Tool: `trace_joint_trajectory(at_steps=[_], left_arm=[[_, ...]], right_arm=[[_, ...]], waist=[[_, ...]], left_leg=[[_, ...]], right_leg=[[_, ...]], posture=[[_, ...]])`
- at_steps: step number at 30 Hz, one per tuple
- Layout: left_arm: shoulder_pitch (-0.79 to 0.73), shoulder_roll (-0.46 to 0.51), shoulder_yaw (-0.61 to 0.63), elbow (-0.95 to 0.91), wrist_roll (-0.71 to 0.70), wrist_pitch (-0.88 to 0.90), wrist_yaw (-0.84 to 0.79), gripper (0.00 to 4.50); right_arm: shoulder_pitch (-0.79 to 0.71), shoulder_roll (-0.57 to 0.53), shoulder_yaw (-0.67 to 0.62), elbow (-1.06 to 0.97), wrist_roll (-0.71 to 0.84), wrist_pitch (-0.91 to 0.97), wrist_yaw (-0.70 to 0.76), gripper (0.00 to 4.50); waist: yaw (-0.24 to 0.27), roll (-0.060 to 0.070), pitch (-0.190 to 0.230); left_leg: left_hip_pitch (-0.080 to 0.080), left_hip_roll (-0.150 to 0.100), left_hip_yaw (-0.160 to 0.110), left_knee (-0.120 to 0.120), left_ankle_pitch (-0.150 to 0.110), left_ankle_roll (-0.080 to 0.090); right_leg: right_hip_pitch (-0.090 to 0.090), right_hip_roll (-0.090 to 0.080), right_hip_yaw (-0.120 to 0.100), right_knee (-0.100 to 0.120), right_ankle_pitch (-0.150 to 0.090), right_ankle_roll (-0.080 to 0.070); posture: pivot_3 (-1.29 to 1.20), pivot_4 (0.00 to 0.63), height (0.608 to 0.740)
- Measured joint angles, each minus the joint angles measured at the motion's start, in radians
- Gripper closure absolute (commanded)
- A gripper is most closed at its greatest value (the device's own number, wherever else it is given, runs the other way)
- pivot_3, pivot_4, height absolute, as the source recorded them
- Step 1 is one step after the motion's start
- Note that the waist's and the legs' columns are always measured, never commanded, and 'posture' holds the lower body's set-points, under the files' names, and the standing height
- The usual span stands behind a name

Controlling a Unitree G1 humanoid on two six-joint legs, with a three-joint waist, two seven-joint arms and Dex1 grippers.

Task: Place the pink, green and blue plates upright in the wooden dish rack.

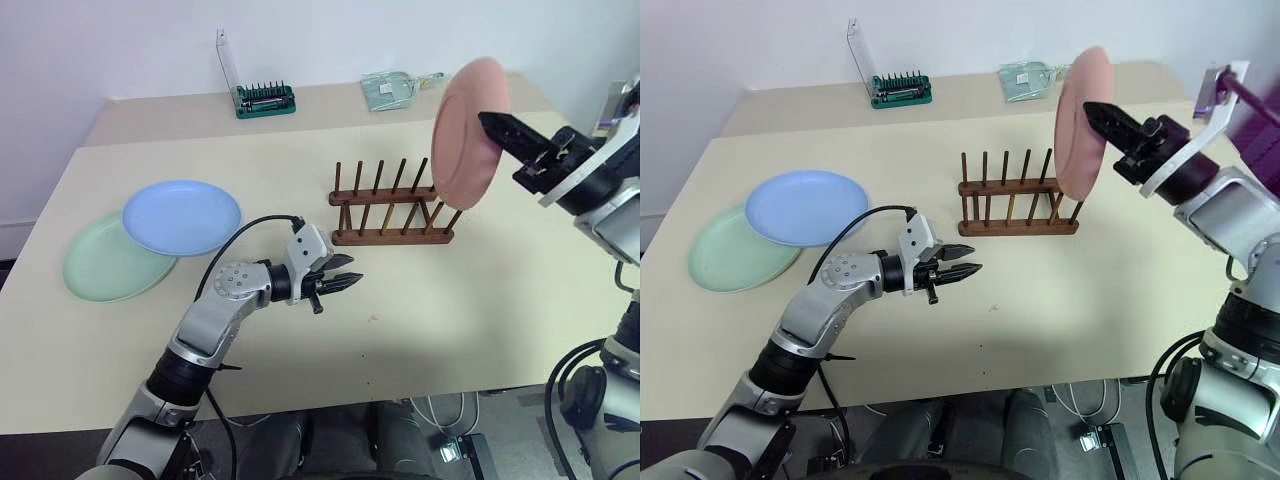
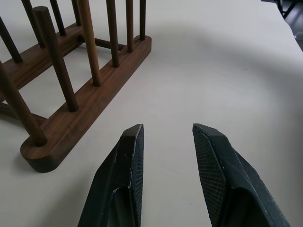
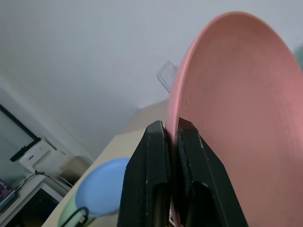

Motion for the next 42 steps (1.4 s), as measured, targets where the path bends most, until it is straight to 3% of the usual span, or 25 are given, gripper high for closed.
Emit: trace_joint_trajectory(at_steps=[1, 2, 7, 9, 11, 16, 19, 22, 25, 29, 35, 42], left_arm=[[0.000, 0.000, 0.000, 0.000, 0.000, 0.000, 0.000, 2.87], [0.000, -0.001, 0.000, 0.000, 0.000, 0.001, -0.001, 2.87], [0.000, -0.002, -0.001, -0.015, -0.003, 0.005, -0.005, 2.87], [0.000, -0.002, -0.001, -0.021, -0.009, 0.012, -0.006, 2.87], [0.007, -0.006, 0.007, -0.036, -0.028, 0.028, -0.001, 2.33], [0.005, -0.075, 0.120, -0.061, -0.103, 0.074, 0.094, 0.02], [-0.107, -0.167, 0.321, -0.052, -0.105, 0.074, 0.359, 0.02], [-0.238, -0.173, 0.497, -0.036, 0.026, 0.055, 0.695, 0.02], [-0.242, -0.174, 0.609, -0.037, 0.157, 0.047, 0.958, 0.02], [-0.171, -0.174, 0.749, -0.105, 0.261, 0.116, 1.174, 0.02], [-0.014, -0.296, 1.024, -0.236, 0.217, 0.263, 1.303, 0.02], [0.039, -0.366, 1.088, -0.240, 0.108, 0.379, 1.277, 0.02]], right_arm=[[0.000, 0.000, 0.003, 0.012, -0.006, -0.001, 0.005, 4.47], [0.000, 0.000, 0.008, 0.024, -0.017, -0.003, 0.013, 4.16], [-0.001, 0.000, 0.044, 0.054, -0.100, -0.038, 0.058, 2.03], [-0.006, -0.004, 0.056, 0.046, -0.150, -0.072, 0.078, 2.03], [-0.007, -0.030, 0.078, 0.019, -0.236, -0.126, 0.110, 2.00], [-0.008, -0.137, 0.122, -0.041, -0.494, -0.324, 0.222, 2.00], [-0.033, -0.225, 0.146, -0.082, -0.598, -0.396, 0.301, 2.00], [-0.070, -0.262, 0.174, -0.188, -0.612, -0.422, 0.395, 2.00], [-0.070, -0.254, 0.256, -0.257, -0.634, -0.430, 0.462, 2.00], [-0.045, -0.225, 0.361, -0.261, -0.688, -0.439, 0.535, 2.00], [-0.043, -0.164, 0.426, -0.230, -0.749, -0.463, 0.611, 2.00], [-0.025, -0.141, 0.438, -0.257, -0.755, -0.452, 0.664, 2.00]], waist=[[-0.001, 0.000, 0.000], [-0.002, 0.000, 0.000], [-0.001, 0.000, 0.000], [-0.001, 0.000, 0.000], [-0.001, 0.000, 0.000], [0.001, 0.000, 0.000], [0.001, -0.002, 0.002], [-0.011, -0.002, 0.001], [-0.017, -0.006, 0.003], [-0.004, -0.010, 0.004], [0.013, -0.013, 0.004], [0.028, -0.017, 0.004]], left_leg=[[0.000, 0.000, 0.000, 0.000, 0.000, 0.000], [0.000, 0.000, 0.000, 0.000, 0.000, 0.000], [0.000, 0.000, 0.000, 0.000, 0.000, 0.000], [0.000, 0.000, 0.000, 0.000, 0.000, 0.000], [0.000, 0.000, 0.001, 0.000, 0.000, 0.000], [0.000, 0.000, 0.001, 0.000, 0.000, 0.000], [-0.002, 0.001, 0.001, 0.002, 0.001, -0.001], [0.003, 0.005, 0.004, -0.001, -0.001, -0.003], [0.002, 0.005, 0.004, 0.000, -0.002, -0.004], [0.000, 0.005, 0.004, 0.002, -0.002, -0.003], [0.000, 0.005, 0.002, 0.003, -0.002, -0.004], [0.001, 0.005, 0.002, 0.003, -0.002, -0.005]], right_leg=[[0.000, 0.000, 0.000, 0.000, 0.000, 0.000], [0.000, 0.000, 0.000, 0.000, 0.000, 0.000], [0.000, 0.000, 0.000, 0.000, 0.000, 0.000], [0.000, 0.000, 0.000, 0.000, 0.000, 0.000], [0.000, 0.000, 0.000, 0.000, 0.000, 0.000], [0.000, 0.000, 0.000, 0.000, 0.000, 0.001], [-0.001, 0.001, 0.000, 0.000, 0.001, 0.002], [0.000, 0.005, 0.004, -0.001, 0.001, 0.002], [-0.001, 0.006, 0.004, -0.001, 0.001, 0.002], [-0.001, 0.006, 0.004, -0.001, 0.001, 0.002], [0.000, 0.006, 0.003, -0.001, 0.001, 0.002], [0.000, 0.007, 0.003, 0.000, 0.002, 0.001]], posture=[[0.00, 0.150, 0.738], [0.00, 0.150, 0.738], [0.00, 0.150, 0.738], [0.00, 0.150, 0.738], [0.00, 0.150, 0.738], [0.00, 0.150, 0.738], [0.00, 0.150, 0.738], [0.00, 0.150, 0.738], [0.00, 0.150, 0.738], [0.00, 0.150, 0.738], [0.00, 0.150, 0.738], [0.00, 0.150, 0.738]])
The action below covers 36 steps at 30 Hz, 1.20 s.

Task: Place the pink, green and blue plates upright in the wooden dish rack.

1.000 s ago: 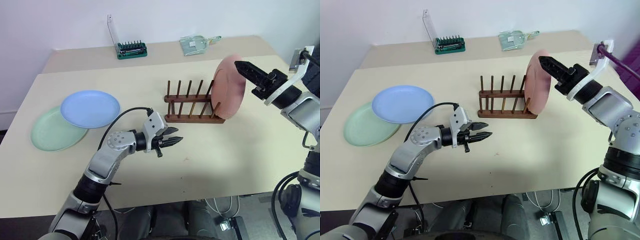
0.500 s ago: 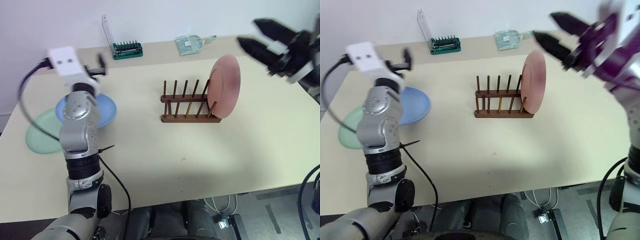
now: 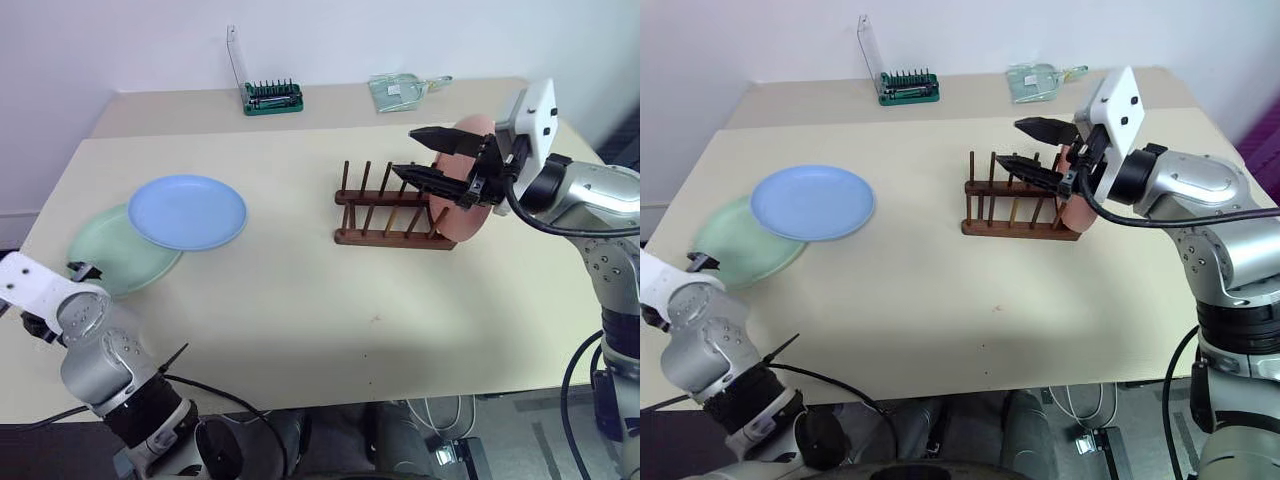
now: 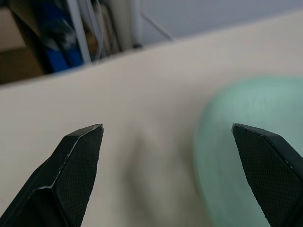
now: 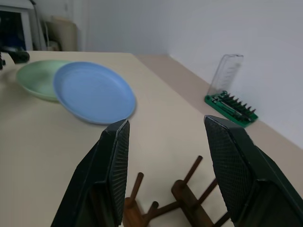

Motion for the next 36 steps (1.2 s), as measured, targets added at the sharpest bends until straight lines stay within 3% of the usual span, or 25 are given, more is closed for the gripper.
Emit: trace_joint_trajectory(at_steps=[1, 4, 11, 18, 26, 29, 31, 36], left_arm=[[-0.001, 0.000, -0.001, 0.018, -0.019, 0.019, -0.014, 0.02], [-0.003, 0.000, -0.013, 0.062, -0.051, 0.054, -0.035, 0.85], [-0.044, 0.003, 0.031, 0.101, -0.101, 0.038, -0.002, 4.35], [-0.059, -0.001, 0.013, 0.129, -0.105, -0.114, 0.029, 4.47], [-0.020, 0.158, -0.120, 0.125, 0.045, -0.330, 0.024, 4.47], [-0.036, 0.245, -0.183, 0.125, 0.100, -0.390, 0.003, 4.50], [-0.066, 0.289, -0.217, 0.124, 0.126, -0.426, -0.017, 4.50], [-0.190, 0.302, -0.392, 0.104, 0.100, -0.465, -0.161, 4.50]], right_arm=[[0.019, 0.004, 0.000, -0.032, 0.019, 0.018, 0.006, 2.00], [0.072, 0.016, 0.011, -0.114, 0.056, 0.051, 0.020, 2.00], [0.173, 0.059, 0.094, -0.258, 0.041, 0.087, -0.028, 2.00], [0.210, 0.078, 0.158, -0.281, -0.032, 0.086, -0.057, 2.00], [0.211, 0.085, 0.165, -0.247, -0.082, 0.064, -0.027, 2.00], [0.168, 0.121, 0.168, -0.213, -0.083, 0.066, -0.027, 1.09], [0.143, 0.140, 0.170, -0.199, -0.087, 0.066, -0.028, 0.15], [0.026, 0.182, 0.298, -0.095, -0.329, -0.090, -0.072, 0.06]], waist=[[-0.001, 0.000, 0.000], [-0.003, -0.001, 0.000], [0.000, -0.001, -0.001], [-0.001, -0.002, -0.002], [-0.004, -0.004, -0.001], [-0.003, -0.004, -0.001], [-0.002, -0.004, -0.001], [-0.004, -0.004, -0.001]], left_leg=[[0.000, 0.000, 0.000, 0.000, 0.000, 0.000], [0.000, 0.000, 0.000, 0.000, 0.000, 0.000], [0.001, 0.001, 0.000, 0.000, 0.000, -0.001], [0.002, 0.001, 0.000, 0.000, 0.000, -0.001], [0.001, 0.006, 0.001, 0.000, -0.001, -0.003], [0.001, 0.007, 0.001, 0.000, -0.001, -0.004], [0.001, 0.007, 0.001, 0.000, -0.001, -0.004], [0.001, 0.007, 0.002, 0.000, 0.000, -0.004]], right_leg=[[0.000, 0.000, 0.000, 0.000, 0.000, 0.000], [-0.001, 0.000, 0.000, 0.000, 0.000, 0.000], [0.000, 0.000, 0.000, 0.000, 0.000, 0.000], [0.000, 0.001, 0.000, 0.000, 0.000, 0.000], [0.000, 0.006, 0.000, -0.001, 0.001, -0.003], [0.000, 0.006, 0.000, -0.001, 0.002, -0.004], [0.000, 0.007, 0.000, -0.001, 0.002, -0.004], [0.000, 0.006, 0.000, -0.001, 0.003, -0.004]], posture=[[0.00, 0.150, 0.738], [0.00, 0.150, 0.738], [0.00, 0.150, 0.738], [0.00, 0.150, 0.738], [0.00, 0.150, 0.738], [0.00, 0.150, 0.738], [0.00, 0.150, 0.738], [0.00, 0.150, 0.738]])
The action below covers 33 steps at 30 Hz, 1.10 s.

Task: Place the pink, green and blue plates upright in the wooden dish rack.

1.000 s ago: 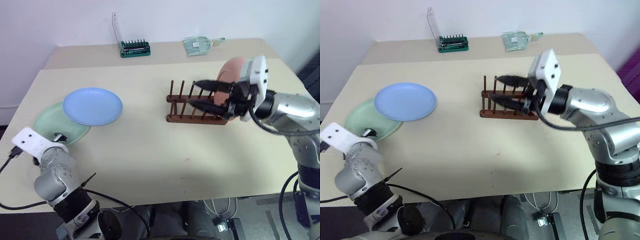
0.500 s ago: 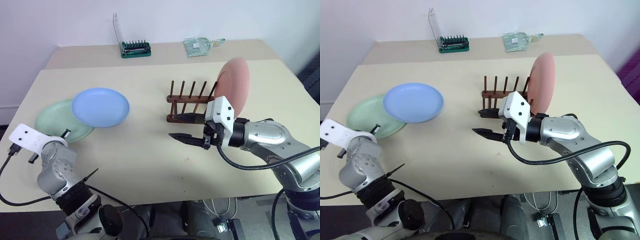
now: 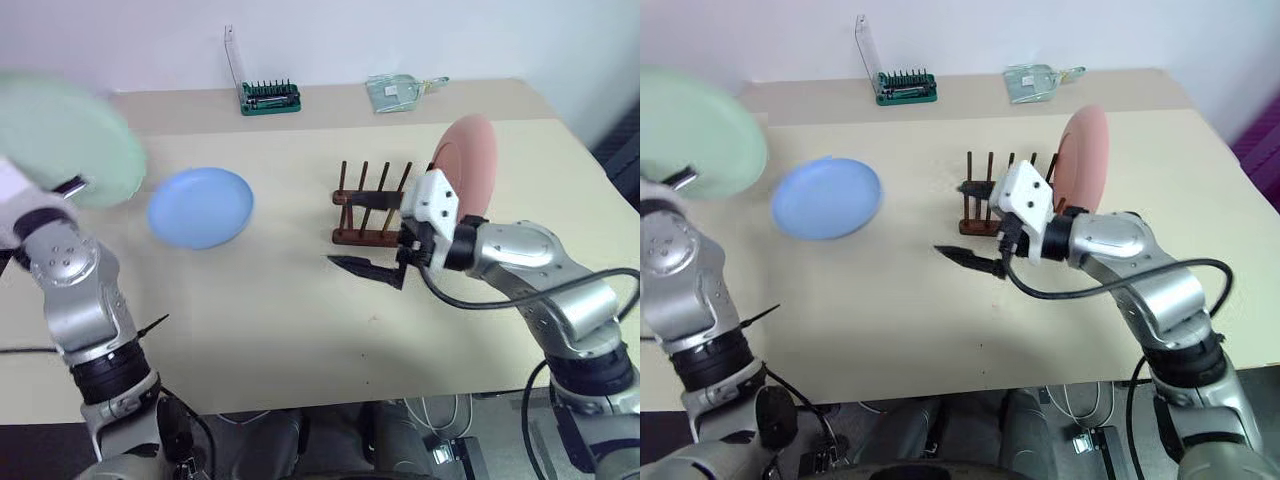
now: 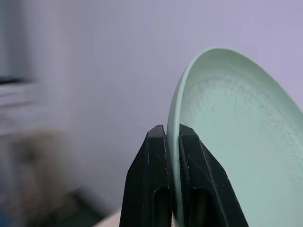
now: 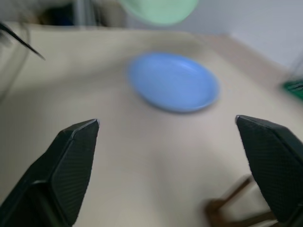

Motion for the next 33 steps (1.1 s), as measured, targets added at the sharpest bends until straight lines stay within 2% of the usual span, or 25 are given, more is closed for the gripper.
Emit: trace_joint_trajectory(at_steps=[4, 7, 13, 20, 23, 30, 31, 32, 33], left_arm=[[-0.060, -0.054, -0.038, -0.022, -0.033, 0.042, -0.011, 4.50], [-0.089, -0.118, -0.060, -0.042, -0.139, 0.116, -0.066, 4.50], [-0.090, -0.187, -0.073, -0.066, -0.304, 0.288, -0.119, 4.50], [-0.088, -0.237, -0.087, -0.132, -0.420, 0.396, -0.137, 4.50], [-0.081, -0.241, -0.103, -0.137, -0.449, 0.426, -0.141, 4.50], [-0.064, -0.228, -0.110, -0.140, -0.466, 0.475, -0.139, 4.50], [-0.064, -0.226, -0.110, -0.140, -0.466, 0.479, -0.139, 4.50], [-0.064, -0.225, -0.110, -0.139, -0.468, 0.485, -0.139, 3.83], [-0.065, -0.230, -0.109, -0.139, -0.474, 0.485, -0.139, 3.53]], right_arm=[[-0.048, 0.050, 0.096, 0.090, -0.183, -0.139, -0.034, 0.06], [-0.126, 0.079, 0.165, 0.233, -0.380, -0.285, -0.105, 0.06], [-0.169, 0.109, 0.188, 0.340, -0.560, -0.458, -0.156, 0.06], [-0.174, 0.114, 0.221, 0.462, -0.737, -0.590, -0.198, 0.06], [-0.189, 0.124, 0.221, 0.502, -0.782, -0.622, -0.216, 0.87], [-0.192, 0.115, 0.221, 0.531, -0.862, -0.672, -0.239, 4.34], [-0.190, 0.113, 0.223, 0.531, -0.879, -0.686, -0.238, 4.47], [-0.188, 0.113, 0.223, 0.531, -0.890, -0.691, -0.240, 4.50], [-0.186, 0.112, 0.224, 0.531, -0.899, -0.697, -0.241, 4.50]], waist=[[-0.033, 0.000, 0.000], [-0.046, 0.000, 0.000], [-0.053, 0.000, 0.000], [-0.051, 0.000, 0.000], [-0.051, 0.000, 0.000], [-0.051, 0.000, 0.000], [-0.051, 0.000, 0.000], [-0.051, 0.000, 0.000], [-0.051, 0.000, 0.000]], left_leg=[[0.000, 0.002, 0.002, -0.002, -0.001, -0.001], [0.000, 0.002, 0.002, -0.002, -0.001, -0.001], [0.000, 0.002, 0.002, -0.002, -0.001, -0.001], [0.000, 0.002, 0.002, -0.002, -0.001, -0.001], [0.000, 0.002, 0.002, -0.002, -0.001, -0.001], [0.000, 0.002, 0.002, -0.002, -0.001, -0.001], [0.000, 0.002, 0.002, -0.002, -0.001, -0.001], [0.000, 0.002, 0.002, -0.002, -0.001, -0.001], [0.000, 0.002, 0.002, -0.002, -0.001, -0.001]], right_leg=[[-0.003, 0.001, 0.000, 0.000, 0.000, 0.000], [-0.003, 0.001, 0.000, 0.000, 0.000, 0.000], [-0.003, 0.001, 0.000, 0.000, 0.000, 0.000], [-0.003, 0.001, 0.000, 0.000, 0.000, 0.000], [-0.003, 0.002, 0.000, 0.000, 0.000, -0.001], [-0.003, 0.002, 0.000, 0.000, 0.000, -0.001], [-0.003, 0.002, 0.000, 0.000, 0.000, -0.001], [-0.003, 0.002, 0.001, 0.000, 0.000, -0.001], [-0.003, 0.002, 0.001, 0.000, 0.000, -0.001]], posture=[[0.00, 0.150, 0.738], [0.00, 0.150, 0.738], [0.00, 0.150, 0.738], [0.00, 0.150, 0.738], [0.00, 0.150, 0.738], [0.00, 0.150, 0.738], [0.00, 0.150, 0.738], [0.00, 0.150, 0.738], [0.00, 0.150, 0.738]])
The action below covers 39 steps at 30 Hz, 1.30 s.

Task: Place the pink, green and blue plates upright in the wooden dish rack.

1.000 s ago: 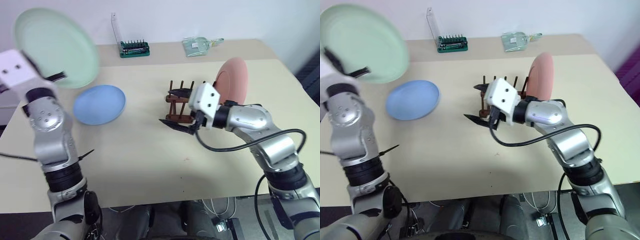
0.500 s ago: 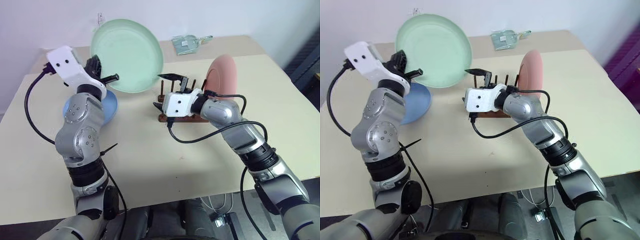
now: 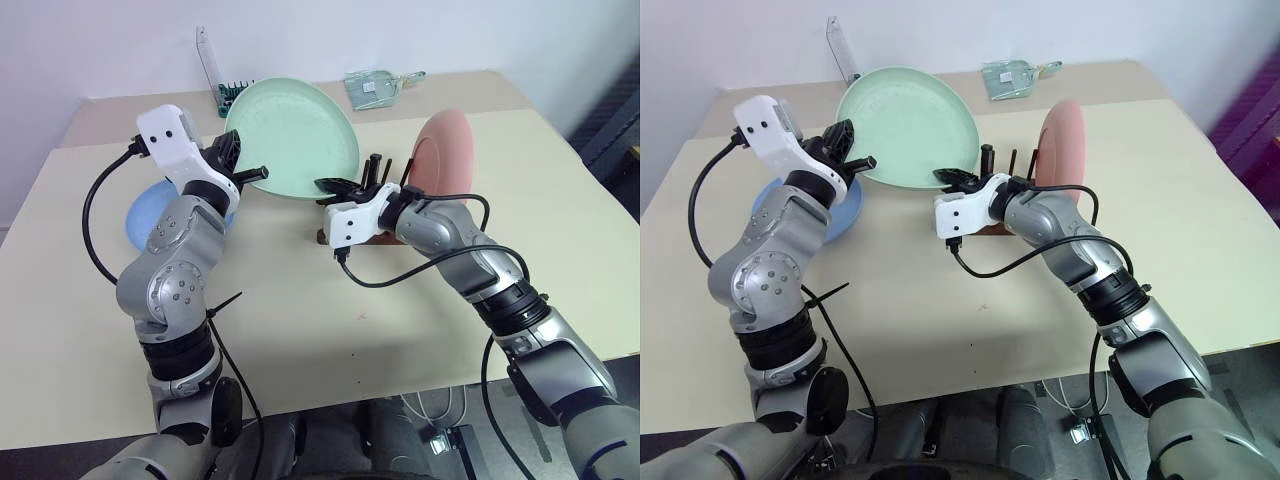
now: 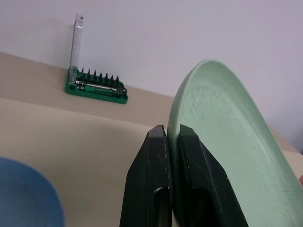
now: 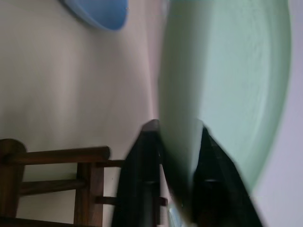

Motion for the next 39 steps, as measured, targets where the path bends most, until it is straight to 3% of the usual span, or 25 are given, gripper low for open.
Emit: trace_joint_trajectory(at_steps=[5, 7, 11, 14, 18, 21, 26, 33, 39], left_arm=[[-0.101, -0.108, 0.127, 0.029, -0.122, -0.033, 0.087, 1.19], [-0.186, -0.071, 0.174, 0.070, -0.120, -0.125, 0.115, 1.19], [-0.311, 0.112, 0.265, 0.175, -0.014, -0.316, 0.177, 1.19], [-0.266, 0.227, 0.272, 0.270, 0.081, -0.397, 0.159, 1.19], [-0.070, 0.367, 0.081, 0.319, 0.150, -0.421, -0.109, 1.19], [0.099, 0.406, -0.122, 0.296, 0.159, -0.426, -0.340, 1.19], [0.311, 0.445, -0.328, 0.145, 0.076, -0.405, -0.662, 1.19], [0.326, 0.490, -0.352, 0.066, 0.011, -0.332, -0.800, 1.19], [0.335, 0.508, -0.357, 0.056, 0.008, -0.303, -0.824, 1.19]], right_arm=[[0.000, 0.000, -0.012, 0.007, -0.029, 0.000, -0.033, 4.50], [0.000, 0.000, -0.032, 0.007, -0.026, 0.002, -0.036, 4.50], [0.032, 0.019, -0.126, -0.053, 0.085, 0.051, -0.012, 4.50], [0.070, 0.080, -0.231, -0.168, 0.270, 0.179, 0.039, 4.50], [0.103, 0.220, -0.456, -0.445, 0.718, 0.629, 0.055, 4.50], [0.111, 0.259, -0.594, -0.599, 0.963, 0.936, -0.020, 4.50], [0.131, 0.278, -0.742, -0.684, 1.139, 1.242, -0.188, 4.50], [0.134, 0.294, -0.827, -0.704, 1.275, 1.439, -0.335, 4.50], [0.134, 0.286, -0.843, -0.704, 1.337, 1.472, -0.371, 4.50]], waist=[[0.003, -0.001, 0.000], [-0.001, -0.001, 0.001], [-0.009, 0.000, 0.000], [-0.007, 0.000, 0.000], [0.005, 0.001, 0.000], [0.002, 0.001, 0.000], [-0.011, 0.004, 0.002], [-0.021, 0.008, 0.000], [-0.021, 0.009, 0.000]], left_leg=[[0.000, 0.000, 0.000, 0.001, 0.000, 0.000], [0.000, 0.001, 0.000, 0.000, 0.000, -0.001], [0.001, 0.003, 0.001, -0.003, 0.000, -0.004], [0.000, 0.004, 0.000, -0.003, 0.000, -0.004], [-0.001, 0.003, -0.002, 0.000, -0.001, -0.003], [0.000, 0.003, -0.003, 0.001, -0.002, -0.001], [-0.004, 0.005, 0.001, -0.003, -0.001, -0.002], [-0.012, 0.005, 0.001, -0.001, 0.000, -0.005], [-0.014, 0.005, 0.001, -0.001, 0.000, -0.004]], right_leg=[[0.000, 0.000, 0.000, 0.000, 0.000, 0.000], [0.000, 0.001, 0.000, 0.000, 0.000, 0.000], [-0.001, 0.004, 0.001, -0.001, 0.000, -0.002], [-0.002, 0.004, 0.000, 0.000, 0.001, -0.003], [0.000, 0.004, -0.001, 0.001, 0.002, -0.004], [0.002, 0.004, -0.001, 0.000, 0.002, -0.005], [-0.009, 0.004, 0.001, 0.003, 0.001, -0.008], [-0.017, 0.004, 0.000, 0.005, 0.002, -0.009], [-0.018, 0.004, 0.000, 0.004, 0.002, -0.009]], posture=[[0.00, 0.150, 0.738], [0.00, 0.150, 0.738], [0.00, 0.150, 0.738], [0.00, 0.150, 0.738], [0.00, 0.150, 0.738], [0.00, 0.150, 0.738], [0.00, 0.150, 0.738], [0.00, 0.150, 0.738], [0.00, 0.150, 0.738]])
